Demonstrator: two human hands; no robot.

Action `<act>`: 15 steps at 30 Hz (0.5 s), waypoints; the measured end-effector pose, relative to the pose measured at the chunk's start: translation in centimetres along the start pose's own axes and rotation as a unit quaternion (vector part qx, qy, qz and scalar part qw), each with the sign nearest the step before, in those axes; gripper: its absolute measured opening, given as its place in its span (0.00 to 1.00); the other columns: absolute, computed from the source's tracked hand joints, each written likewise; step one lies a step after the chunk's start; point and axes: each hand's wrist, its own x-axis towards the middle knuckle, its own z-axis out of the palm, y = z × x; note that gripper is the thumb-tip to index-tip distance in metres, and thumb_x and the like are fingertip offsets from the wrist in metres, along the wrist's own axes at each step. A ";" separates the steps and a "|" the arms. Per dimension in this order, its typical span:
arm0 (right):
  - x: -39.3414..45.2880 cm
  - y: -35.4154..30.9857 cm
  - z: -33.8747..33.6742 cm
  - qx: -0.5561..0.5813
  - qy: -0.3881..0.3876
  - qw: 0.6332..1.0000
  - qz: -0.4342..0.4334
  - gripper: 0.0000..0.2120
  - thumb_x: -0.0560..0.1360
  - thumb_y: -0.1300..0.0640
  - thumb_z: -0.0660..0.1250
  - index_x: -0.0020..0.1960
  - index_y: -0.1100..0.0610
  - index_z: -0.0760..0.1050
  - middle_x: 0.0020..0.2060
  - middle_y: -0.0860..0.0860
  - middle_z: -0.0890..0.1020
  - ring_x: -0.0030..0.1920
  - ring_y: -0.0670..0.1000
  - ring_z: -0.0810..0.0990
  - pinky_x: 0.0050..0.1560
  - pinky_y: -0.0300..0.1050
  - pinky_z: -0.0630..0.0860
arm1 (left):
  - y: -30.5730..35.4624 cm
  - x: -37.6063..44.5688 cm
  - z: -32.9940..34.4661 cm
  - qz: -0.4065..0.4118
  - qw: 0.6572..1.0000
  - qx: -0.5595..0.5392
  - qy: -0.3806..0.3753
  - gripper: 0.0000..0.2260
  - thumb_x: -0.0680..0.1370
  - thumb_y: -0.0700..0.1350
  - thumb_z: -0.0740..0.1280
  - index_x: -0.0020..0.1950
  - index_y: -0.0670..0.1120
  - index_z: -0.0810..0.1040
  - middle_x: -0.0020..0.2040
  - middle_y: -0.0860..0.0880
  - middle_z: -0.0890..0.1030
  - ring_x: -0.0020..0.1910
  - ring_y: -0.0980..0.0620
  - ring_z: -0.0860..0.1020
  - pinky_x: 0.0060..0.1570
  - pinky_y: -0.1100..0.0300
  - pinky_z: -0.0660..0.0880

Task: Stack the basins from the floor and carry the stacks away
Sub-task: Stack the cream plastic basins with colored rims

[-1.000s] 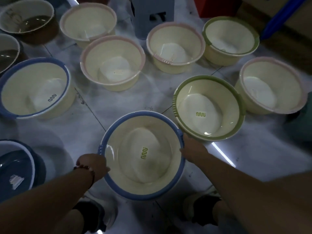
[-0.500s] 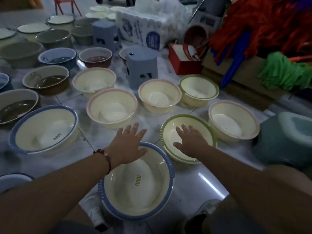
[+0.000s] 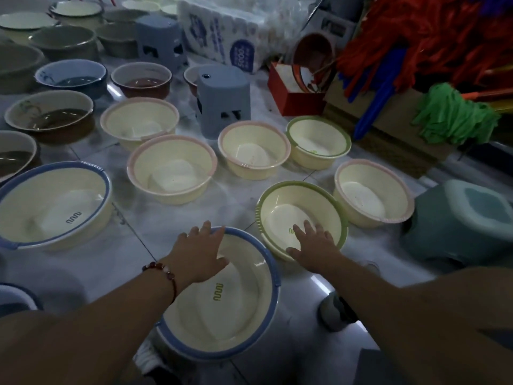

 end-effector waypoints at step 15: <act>8.4 5.4 10.5 0.352 -0.089 0.904 0.226 0.37 0.76 0.35 0.59 0.76 0.57 0.61 0.73 0.59 0.65 0.71 0.63 0.66 0.68 0.54 0.67 | 3.7 9.1 1.5 0.060 0.995 0.015 -0.075 0.33 0.79 0.62 0.60 0.80 0.51 0.53 0.79 0.45 0.59 0.75 0.44 0.63 0.72 0.48 0.64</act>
